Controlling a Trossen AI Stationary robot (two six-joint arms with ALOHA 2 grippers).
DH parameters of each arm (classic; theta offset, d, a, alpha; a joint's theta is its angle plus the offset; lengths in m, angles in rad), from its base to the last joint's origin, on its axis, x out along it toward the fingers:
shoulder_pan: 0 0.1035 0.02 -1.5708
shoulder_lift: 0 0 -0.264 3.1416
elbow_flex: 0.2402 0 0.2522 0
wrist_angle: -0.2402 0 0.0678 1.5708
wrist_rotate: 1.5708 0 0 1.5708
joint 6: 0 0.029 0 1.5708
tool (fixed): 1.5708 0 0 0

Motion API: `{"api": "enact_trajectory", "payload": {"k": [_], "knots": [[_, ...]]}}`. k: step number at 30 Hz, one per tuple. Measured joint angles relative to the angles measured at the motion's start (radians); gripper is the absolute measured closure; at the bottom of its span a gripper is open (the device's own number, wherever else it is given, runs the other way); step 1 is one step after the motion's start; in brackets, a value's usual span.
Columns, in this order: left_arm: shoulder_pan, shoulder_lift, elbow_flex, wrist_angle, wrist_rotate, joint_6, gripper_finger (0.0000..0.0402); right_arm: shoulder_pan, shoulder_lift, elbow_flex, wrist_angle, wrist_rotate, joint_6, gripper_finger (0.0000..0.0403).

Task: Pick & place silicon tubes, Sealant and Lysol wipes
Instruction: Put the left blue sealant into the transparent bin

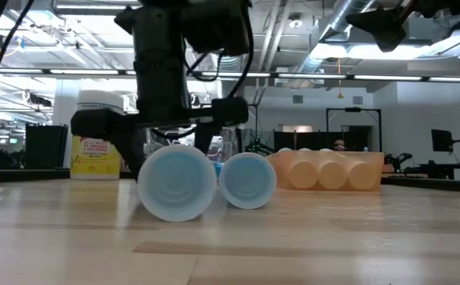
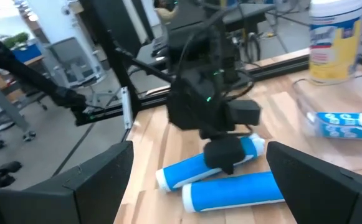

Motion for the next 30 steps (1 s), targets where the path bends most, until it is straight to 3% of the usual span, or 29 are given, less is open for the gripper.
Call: {"api": "enact_trajectory", "payload": {"k": [4,9,12,17,22,26,30], "knots": [[-0.002,0.061,0.010,0.010,0.061,-0.015,0.0133,0.000,0.000,0.000,0.000,-0.047,-0.003,0.0044],[-0.016,0.069,0.013,-0.039,0.054,-0.032,0.0153,0.000,0.000,0.000,0.000,-0.082,-0.004,0.0044],[-0.018,0.042,0.006,-0.060,0.035,-0.033,0.0198,0.000,0.000,0.000,0.000,-0.083,-0.004,0.0044],[-0.018,-0.013,0.034,-0.148,0.011,-0.038,0.0200,0.000,0.000,0.000,-0.001,-0.083,-0.007,0.0044],[-0.019,-0.109,0.145,-0.339,-0.010,-0.038,0.0200,0.000,0.000,0.000,-0.001,-0.120,-0.030,0.0044],[-0.018,-0.182,0.269,-0.508,-0.129,-0.038,0.0200,-0.001,0.000,0.000,-0.001,-0.134,-0.030,0.0044],[0.029,-0.237,0.421,-0.635,-0.379,-0.013,0.0200,-0.001,-0.001,0.000,0.004,-0.134,-0.030,0.0044]]}}
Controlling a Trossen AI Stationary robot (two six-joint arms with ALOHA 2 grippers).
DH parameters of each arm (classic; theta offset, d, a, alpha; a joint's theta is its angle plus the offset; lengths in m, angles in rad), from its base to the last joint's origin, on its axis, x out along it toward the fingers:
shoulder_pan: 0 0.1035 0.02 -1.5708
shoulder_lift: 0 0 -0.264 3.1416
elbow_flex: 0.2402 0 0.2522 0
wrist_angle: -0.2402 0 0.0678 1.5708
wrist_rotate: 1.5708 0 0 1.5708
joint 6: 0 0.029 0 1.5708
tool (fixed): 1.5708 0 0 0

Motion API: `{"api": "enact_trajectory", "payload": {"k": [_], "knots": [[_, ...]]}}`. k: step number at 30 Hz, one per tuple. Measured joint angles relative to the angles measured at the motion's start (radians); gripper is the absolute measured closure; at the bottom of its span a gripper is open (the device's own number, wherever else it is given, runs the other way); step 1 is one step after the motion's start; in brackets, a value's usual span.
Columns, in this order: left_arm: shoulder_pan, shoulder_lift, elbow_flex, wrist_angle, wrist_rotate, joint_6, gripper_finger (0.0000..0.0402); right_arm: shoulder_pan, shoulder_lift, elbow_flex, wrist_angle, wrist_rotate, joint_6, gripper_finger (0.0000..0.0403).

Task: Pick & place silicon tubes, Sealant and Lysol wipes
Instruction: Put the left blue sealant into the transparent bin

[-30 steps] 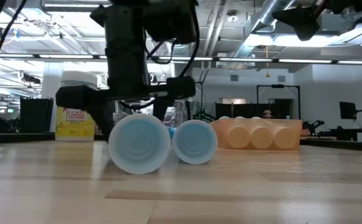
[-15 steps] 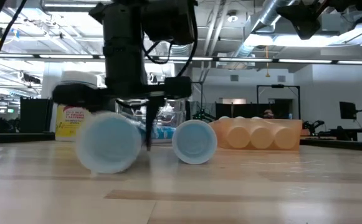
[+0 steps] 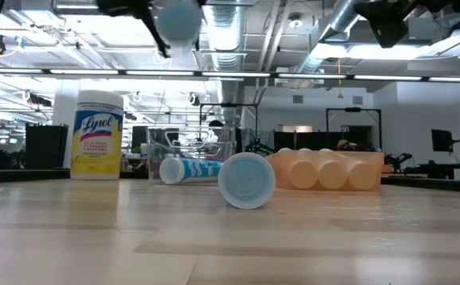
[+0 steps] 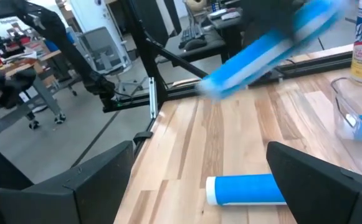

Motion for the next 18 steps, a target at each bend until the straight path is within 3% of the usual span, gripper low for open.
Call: {"api": "enact_trajectory", "payload": {"k": [3,6,11,18], "knots": [[0.093,-0.014,0.078,-0.044,-0.183,0.134,0.0200,0.000,0.000,0.000,0.005,0.000,0.001,0.0044],[0.222,-0.019,0.125,0.036,-0.265,0.325,0.0200,0.000,0.000,0.000,0.011,-0.001,0.008,0.0044],[0.424,0.025,0.122,0.267,-0.231,0.657,0.0200,0.000,0.000,0.000,0.011,-0.001,0.008,0.0044],[0.577,0.153,0.123,0.319,-0.135,0.851,0.0200,0.000,0.000,0.000,0.035,0.000,0.008,0.0044]]}}
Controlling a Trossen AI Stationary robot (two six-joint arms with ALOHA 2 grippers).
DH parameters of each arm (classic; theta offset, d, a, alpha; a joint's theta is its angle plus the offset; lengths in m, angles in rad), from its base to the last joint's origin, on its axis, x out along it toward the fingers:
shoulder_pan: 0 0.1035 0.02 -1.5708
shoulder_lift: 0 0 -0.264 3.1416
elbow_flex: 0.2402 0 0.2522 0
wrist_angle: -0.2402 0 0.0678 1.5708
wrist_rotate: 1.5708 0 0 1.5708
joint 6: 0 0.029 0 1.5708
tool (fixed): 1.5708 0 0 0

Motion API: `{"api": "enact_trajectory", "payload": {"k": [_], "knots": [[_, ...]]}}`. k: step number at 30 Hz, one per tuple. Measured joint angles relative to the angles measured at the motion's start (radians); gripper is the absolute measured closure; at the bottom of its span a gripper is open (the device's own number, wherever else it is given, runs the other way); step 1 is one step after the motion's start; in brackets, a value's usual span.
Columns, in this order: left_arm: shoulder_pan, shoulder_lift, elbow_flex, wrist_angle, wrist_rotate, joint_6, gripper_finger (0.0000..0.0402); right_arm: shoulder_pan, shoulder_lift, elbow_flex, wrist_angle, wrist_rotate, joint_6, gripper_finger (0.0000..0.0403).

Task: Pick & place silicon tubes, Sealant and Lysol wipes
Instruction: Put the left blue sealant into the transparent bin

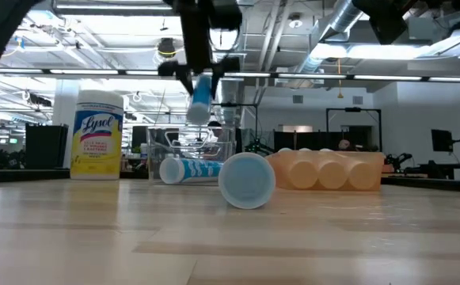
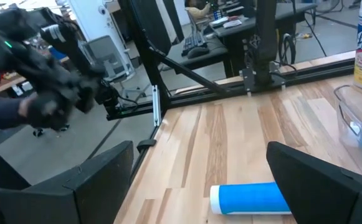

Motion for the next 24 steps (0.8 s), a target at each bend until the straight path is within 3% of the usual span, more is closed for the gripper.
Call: {"api": "enact_trajectory", "payload": {"k": [12,24], "knots": [[0.051,0.195,0.000,-0.029,0.160,0.125,0.0200,0.000,0.000,0.000,0.000,0.000,0.001,0.0044],[0.051,0.228,-0.004,-0.073,0.221,0.160,0.0192,0.000,0.000,0.000,0.003,0.001,0.001,0.0044]]}}
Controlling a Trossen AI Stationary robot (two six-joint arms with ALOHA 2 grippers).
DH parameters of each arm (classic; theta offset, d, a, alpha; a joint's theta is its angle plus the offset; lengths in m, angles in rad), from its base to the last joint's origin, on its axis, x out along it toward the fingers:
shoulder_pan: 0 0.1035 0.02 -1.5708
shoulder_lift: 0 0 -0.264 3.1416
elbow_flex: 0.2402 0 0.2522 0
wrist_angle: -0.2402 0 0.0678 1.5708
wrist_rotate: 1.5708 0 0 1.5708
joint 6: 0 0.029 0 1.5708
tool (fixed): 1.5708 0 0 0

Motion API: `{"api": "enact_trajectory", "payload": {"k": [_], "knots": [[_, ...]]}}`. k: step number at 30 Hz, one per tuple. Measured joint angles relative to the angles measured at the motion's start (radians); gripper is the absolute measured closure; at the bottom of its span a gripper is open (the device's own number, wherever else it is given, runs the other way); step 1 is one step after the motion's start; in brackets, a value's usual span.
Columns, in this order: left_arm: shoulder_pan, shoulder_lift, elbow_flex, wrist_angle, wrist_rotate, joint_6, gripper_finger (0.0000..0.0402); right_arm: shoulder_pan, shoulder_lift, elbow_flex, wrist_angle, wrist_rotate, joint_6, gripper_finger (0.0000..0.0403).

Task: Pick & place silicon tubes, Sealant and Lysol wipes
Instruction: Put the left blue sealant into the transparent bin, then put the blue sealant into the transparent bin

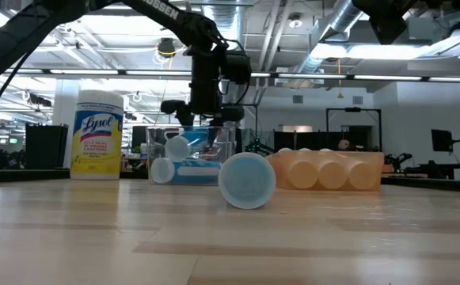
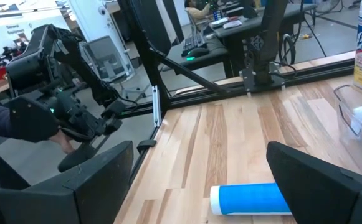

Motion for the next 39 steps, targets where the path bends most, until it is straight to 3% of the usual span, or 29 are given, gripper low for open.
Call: {"api": "enact_trajectory", "payload": {"k": [6,9,17,25,31,39], "knots": [[-0.002,-0.002,0.001,0.001,0.046,0.006,0.0074,0.000,0.000,0.000,0.000,0.000,0.000,0.0044],[-0.008,-0.002,0.000,-0.013,0.057,0.010,0.0043,0.000,0.000,0.000,0.003,0.000,0.000,0.0044],[-0.061,-0.090,0.000,-0.042,0.139,0.031,0.0033,0.001,0.000,0.000,0.003,-0.001,0.000,0.0044],[-0.291,-0.181,0.001,0.004,0.213,-0.204,0.0032,0.001,0.000,0.000,0.004,-0.001,0.000,0.0044],[-0.451,-0.112,0.001,0.059,0.157,-0.400,0.0032,0.001,0.000,0.000,0.007,-0.001,0.000,0.0044],[-0.516,0.040,0.000,0.079,0.166,-0.562,0.0031,0.001,0.000,0.000,0.012,-0.029,0.000,0.0044]]}}
